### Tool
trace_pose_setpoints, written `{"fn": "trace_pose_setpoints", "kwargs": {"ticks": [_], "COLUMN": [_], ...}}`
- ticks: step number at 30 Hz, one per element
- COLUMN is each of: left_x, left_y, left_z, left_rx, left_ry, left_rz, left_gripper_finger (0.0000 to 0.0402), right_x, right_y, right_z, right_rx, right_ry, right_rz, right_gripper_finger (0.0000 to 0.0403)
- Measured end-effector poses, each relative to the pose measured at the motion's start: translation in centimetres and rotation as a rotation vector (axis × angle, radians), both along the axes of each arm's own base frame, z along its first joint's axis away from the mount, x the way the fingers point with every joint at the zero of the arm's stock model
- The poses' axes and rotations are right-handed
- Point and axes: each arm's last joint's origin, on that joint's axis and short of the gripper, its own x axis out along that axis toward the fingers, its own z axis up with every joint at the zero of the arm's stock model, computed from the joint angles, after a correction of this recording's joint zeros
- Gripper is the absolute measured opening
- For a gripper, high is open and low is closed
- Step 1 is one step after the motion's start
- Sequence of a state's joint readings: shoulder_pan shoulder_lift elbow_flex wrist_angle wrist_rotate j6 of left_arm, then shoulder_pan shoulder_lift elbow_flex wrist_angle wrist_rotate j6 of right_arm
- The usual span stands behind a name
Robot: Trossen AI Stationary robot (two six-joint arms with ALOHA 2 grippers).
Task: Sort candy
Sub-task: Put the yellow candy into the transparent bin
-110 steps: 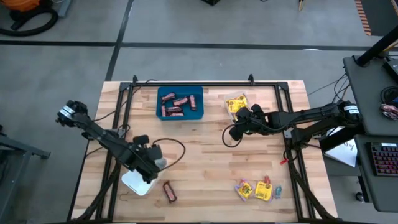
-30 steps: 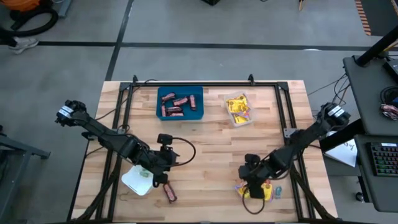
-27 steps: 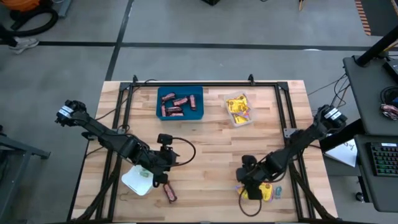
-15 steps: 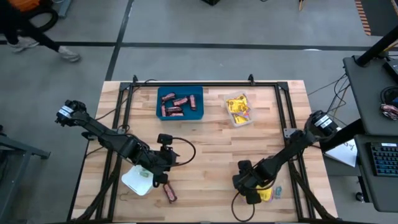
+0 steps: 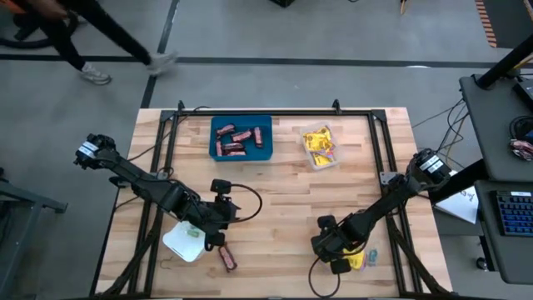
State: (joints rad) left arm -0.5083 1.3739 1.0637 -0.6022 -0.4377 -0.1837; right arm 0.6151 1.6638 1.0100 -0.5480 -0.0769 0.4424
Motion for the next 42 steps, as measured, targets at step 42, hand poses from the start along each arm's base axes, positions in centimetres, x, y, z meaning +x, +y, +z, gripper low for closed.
{"fn": "trace_pose_setpoints", "kwargs": {"ticks": [42], "left_x": [0.0], "left_y": [0.1], "left_z": [0.1], "left_rx": [0.030], "left_ry": [-0.021], "left_rz": [0.036], "left_gripper_finger": [0.0113], "right_x": [-0.6], "right_y": [-27.6], "right_z": [9.3], "right_rx": [-0.614], "right_ry": [-0.265], "right_rz": [-0.970], "right_gripper_finger": [0.0009]}}
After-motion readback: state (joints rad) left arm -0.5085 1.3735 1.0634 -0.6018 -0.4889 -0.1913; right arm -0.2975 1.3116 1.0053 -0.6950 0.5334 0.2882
